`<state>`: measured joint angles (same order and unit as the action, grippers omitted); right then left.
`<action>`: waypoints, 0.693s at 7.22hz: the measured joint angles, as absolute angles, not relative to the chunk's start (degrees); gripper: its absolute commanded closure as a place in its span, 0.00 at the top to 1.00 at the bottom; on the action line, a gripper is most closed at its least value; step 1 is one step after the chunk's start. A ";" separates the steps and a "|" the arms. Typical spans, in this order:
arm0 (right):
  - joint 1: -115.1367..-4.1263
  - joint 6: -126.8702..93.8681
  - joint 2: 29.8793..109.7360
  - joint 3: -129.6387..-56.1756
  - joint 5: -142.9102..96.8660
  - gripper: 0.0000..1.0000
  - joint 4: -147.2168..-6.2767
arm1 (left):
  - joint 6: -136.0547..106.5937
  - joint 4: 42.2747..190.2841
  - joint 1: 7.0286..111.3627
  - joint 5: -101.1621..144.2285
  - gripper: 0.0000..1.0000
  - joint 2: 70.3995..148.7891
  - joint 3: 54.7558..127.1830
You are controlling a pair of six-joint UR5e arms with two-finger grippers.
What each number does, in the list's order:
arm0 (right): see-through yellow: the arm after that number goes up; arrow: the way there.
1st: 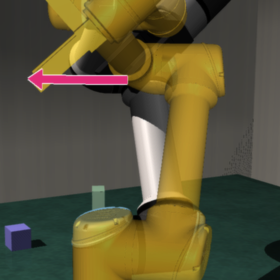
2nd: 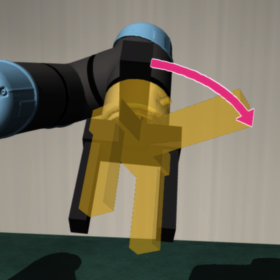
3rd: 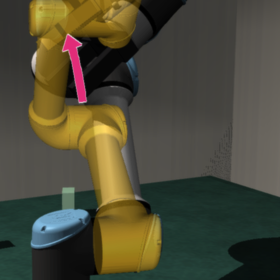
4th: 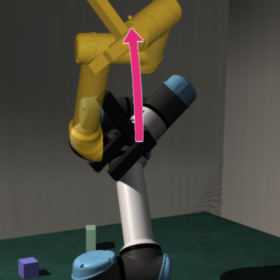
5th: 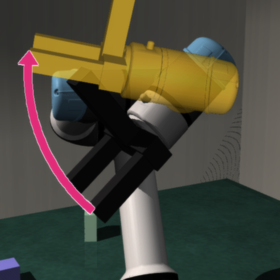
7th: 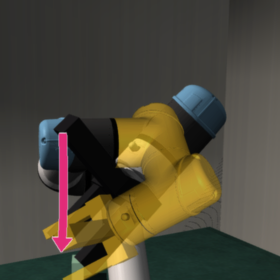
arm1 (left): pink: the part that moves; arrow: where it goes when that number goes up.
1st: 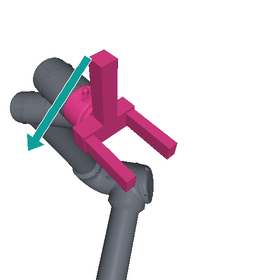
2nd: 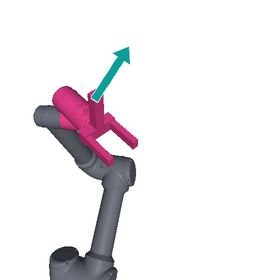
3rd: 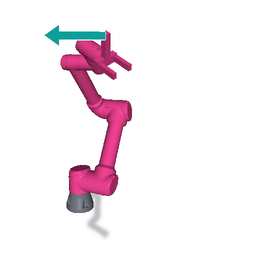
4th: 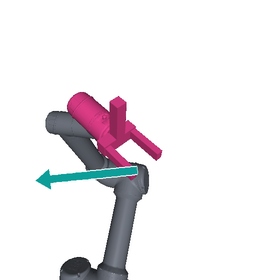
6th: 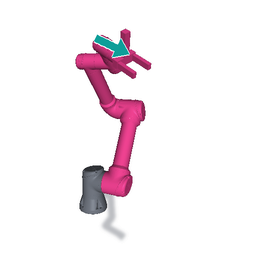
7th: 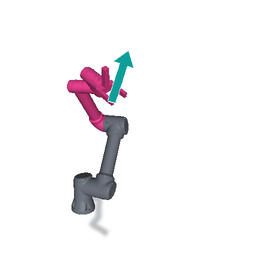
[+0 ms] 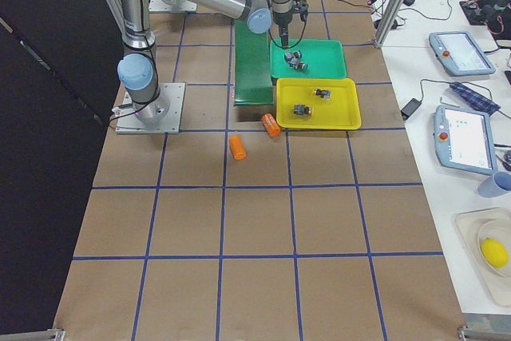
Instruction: Sort buttons by color to trays
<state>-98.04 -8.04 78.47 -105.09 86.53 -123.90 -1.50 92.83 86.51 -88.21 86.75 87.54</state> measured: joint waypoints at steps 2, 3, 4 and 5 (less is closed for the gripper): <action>-96.17 -7.23 84.17 -104.27 87.37 1.00 -113.28 | -1.70 93.20 86.51 -88.58 1.00 87.51 86.11; -94.15 -5.03 87.89 -104.12 87.45 1.00 -107.38 | -1.72 93.75 86.49 -88.72 1.00 87.78 85.30; -91.17 -1.21 91.62 -104.13 87.48 1.00 -100.90 | -1.69 94.04 86.49 -88.74 1.00 87.93 84.91; -88.08 2.53 94.15 -104.20 87.47 1.00 -96.30 | -1.68 94.13 86.49 -88.69 1.00 87.92 84.86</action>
<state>-88.08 2.53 94.15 -104.20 87.47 -96.30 -1.68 94.13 86.49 -88.69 87.92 84.86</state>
